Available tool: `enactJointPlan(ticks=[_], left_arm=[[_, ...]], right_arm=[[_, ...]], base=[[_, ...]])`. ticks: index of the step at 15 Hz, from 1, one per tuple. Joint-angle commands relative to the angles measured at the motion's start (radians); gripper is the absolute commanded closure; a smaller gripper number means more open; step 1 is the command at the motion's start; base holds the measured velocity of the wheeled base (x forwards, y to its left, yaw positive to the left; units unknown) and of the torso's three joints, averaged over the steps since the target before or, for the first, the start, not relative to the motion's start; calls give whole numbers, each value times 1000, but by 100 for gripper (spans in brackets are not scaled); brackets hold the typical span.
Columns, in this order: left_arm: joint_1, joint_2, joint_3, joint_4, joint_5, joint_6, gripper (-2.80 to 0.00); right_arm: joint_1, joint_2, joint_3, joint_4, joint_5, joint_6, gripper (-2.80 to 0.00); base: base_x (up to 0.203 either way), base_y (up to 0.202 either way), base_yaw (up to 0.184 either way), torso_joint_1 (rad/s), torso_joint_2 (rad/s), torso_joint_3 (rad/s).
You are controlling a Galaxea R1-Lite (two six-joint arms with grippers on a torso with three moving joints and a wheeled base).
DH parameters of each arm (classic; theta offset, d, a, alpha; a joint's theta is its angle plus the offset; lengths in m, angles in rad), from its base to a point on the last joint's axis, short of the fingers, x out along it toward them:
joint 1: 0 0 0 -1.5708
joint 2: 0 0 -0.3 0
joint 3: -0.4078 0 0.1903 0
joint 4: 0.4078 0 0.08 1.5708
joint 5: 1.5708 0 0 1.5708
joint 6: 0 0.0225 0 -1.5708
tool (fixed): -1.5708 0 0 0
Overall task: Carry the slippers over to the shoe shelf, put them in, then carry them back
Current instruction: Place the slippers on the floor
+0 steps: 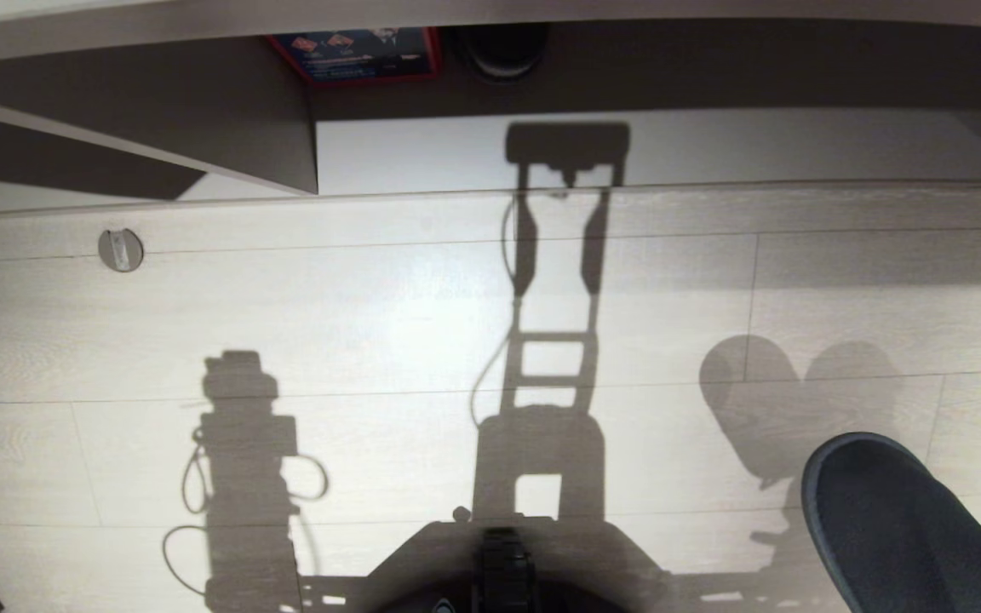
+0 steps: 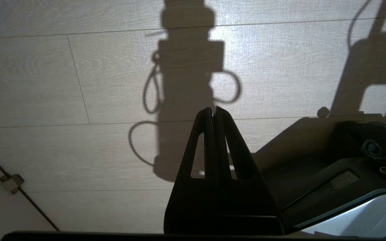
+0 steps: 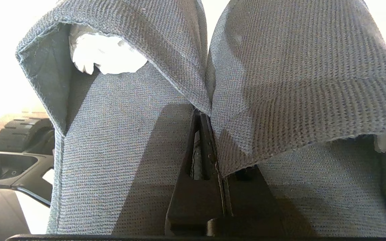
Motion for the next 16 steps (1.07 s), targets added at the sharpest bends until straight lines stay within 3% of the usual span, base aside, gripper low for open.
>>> enactJointPlan(ticks=[1, 10, 16], left_arm=[[0, 0, 0, -1, 0, 0, 0], [0, 1, 0, -1, 0, -1, 0], [0, 1, 0, -1, 0, -1, 0]], right_arm=[[1, 3, 0, 0, 0, -1, 0], [0, 3, 0, 0, 0, -1, 0], [1, 3, 0, 0, 0, -1, 0]], base=[[0, 0, 0, 0, 0, 0], [0, 0, 0, 0, 0, 0], [0, 0, 0, 0, 3, 156]])
